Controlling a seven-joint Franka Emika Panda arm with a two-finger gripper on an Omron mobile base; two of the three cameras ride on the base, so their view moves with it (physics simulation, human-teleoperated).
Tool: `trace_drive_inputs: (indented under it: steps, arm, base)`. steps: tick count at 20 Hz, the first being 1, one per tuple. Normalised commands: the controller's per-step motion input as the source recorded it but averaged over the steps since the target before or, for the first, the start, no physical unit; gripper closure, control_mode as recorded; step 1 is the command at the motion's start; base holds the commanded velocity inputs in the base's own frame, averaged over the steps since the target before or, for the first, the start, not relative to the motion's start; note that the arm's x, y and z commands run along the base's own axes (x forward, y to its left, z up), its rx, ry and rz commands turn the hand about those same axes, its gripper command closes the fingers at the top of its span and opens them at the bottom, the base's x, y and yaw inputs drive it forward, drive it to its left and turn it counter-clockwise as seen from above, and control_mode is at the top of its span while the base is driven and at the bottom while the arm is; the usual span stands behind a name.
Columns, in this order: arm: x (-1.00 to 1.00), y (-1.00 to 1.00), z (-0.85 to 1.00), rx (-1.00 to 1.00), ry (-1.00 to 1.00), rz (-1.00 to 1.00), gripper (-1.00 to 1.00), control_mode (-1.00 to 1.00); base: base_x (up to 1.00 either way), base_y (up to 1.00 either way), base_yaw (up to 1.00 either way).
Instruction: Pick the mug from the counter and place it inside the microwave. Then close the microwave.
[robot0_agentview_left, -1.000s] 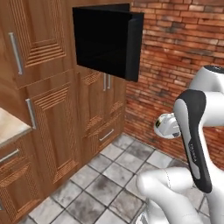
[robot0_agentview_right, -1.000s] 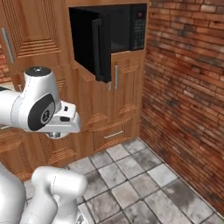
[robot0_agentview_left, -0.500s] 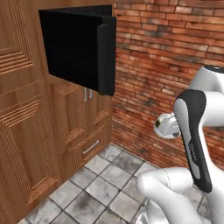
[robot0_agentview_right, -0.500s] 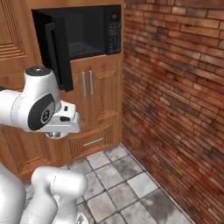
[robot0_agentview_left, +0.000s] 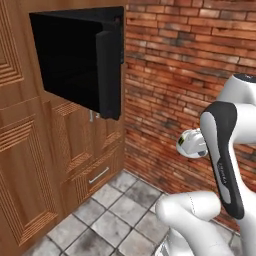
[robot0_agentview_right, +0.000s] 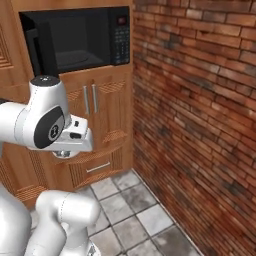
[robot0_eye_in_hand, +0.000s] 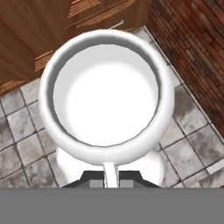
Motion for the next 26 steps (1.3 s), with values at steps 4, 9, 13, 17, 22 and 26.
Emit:
trace_drive_inputs:
  steps: [4, 9, 13, 17, 22, 26]
  arm:
    - [0.00, 0.00, 0.00, 0.00, 0.00, 0.00, 1.00, 1.00]
    - [0.00, 0.00, 0.00, 0.00, 0.00, 0.00, 1.00, 1.00]
    - [0.00, 0.00, 0.00, 0.00, 0.00, 0.00, 1.00, 1.00]
    - [0.00, 0.00, 0.00, 0.00, 0.00, 0.00, 1.00, 1.00]
    - [0.00, 0.00, 0.00, 0.00, 0.00, 0.00, 1.00, 1.00]
    - [0.00, 0.00, 0.00, 0.00, 0.00, 0.00, 1.00, 1.00]
  base:
    - [0.45, 0.00, 0.29]
    - [0.61, -0.14, 0.31]
    - [0.70, -0.33, 0.19]
    - [0.61, -0.44, 0.04]
    - [0.40, -0.43, 0.00]
    - [0.48, -0.08, 0.03]
